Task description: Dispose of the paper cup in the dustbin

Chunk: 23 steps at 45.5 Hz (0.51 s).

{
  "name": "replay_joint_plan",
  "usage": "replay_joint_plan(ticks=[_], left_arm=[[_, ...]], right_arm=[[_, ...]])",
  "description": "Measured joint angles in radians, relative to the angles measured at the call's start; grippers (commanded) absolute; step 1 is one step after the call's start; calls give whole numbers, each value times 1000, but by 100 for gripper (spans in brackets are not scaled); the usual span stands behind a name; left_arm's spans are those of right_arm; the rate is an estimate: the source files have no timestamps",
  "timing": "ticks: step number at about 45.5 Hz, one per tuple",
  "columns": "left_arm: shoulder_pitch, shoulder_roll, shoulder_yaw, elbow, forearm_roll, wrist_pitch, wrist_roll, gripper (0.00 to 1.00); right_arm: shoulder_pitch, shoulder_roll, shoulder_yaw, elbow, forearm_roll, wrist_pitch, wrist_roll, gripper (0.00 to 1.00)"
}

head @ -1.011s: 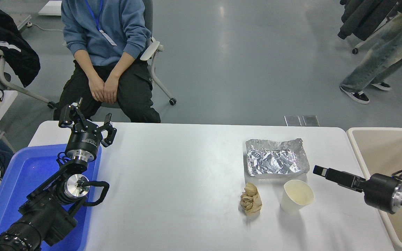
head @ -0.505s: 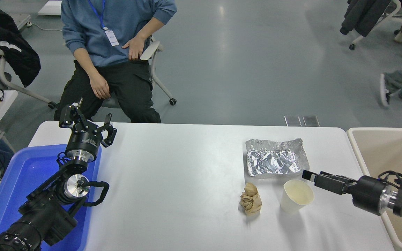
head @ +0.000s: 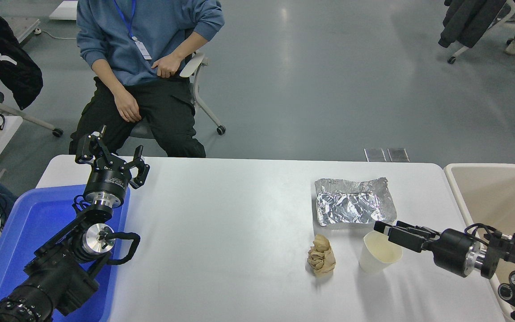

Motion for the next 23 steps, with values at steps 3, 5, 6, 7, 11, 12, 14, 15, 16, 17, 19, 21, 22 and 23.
replay_joint_plan(ticks=[3,5,6,7,11,12,14,15,16,17,19,21,22,23], left_arm=[[0,0,0,0,0,0,0,100],[0,0,0,0,0,0,0,100],[0,0,0,0,0,0,0,100],[0,0,0,0,0,0,0,100],[0,0,0,0,0,0,0,100],[0,0,0,0,0,0,0,100],[0,0,0,0,0,0,0,100],[0,0,0,0,0,0,0,100],[0,0,0,0,0,0,0,100],[0,0,0,0,0,0,0,100],[0,0,0,0,0,0,0,100],[0,0,0,0,0,0,0,100],[0,0,0,0,0,0,0,100],[0,0,0,0,0,0,0,100]], right_arm=[[6,2,-24,-21,-7,-18,11,100],[8,3,-38,-31,-10,-27,16,100],[10,4,-47,-37,-12,-34,20,100],[11,6,-55,-42,-14,-40,22,100],[13,11,-76,-56,-18,-57,29,100],[13,12,-80,-59,-18,-60,30,99],[14,16,-89,-68,-19,-68,34,98],[14,18,-92,-73,-20,-71,35,98],[14,21,-96,-79,-21,-76,37,98],[15,23,-99,-84,-22,-78,38,98],[16,29,-108,-96,-23,-86,41,98],[18,33,-115,-105,-23,-92,44,98],[19,36,-121,-112,-24,-97,46,98],[21,39,-125,-117,-24,-100,47,98]])
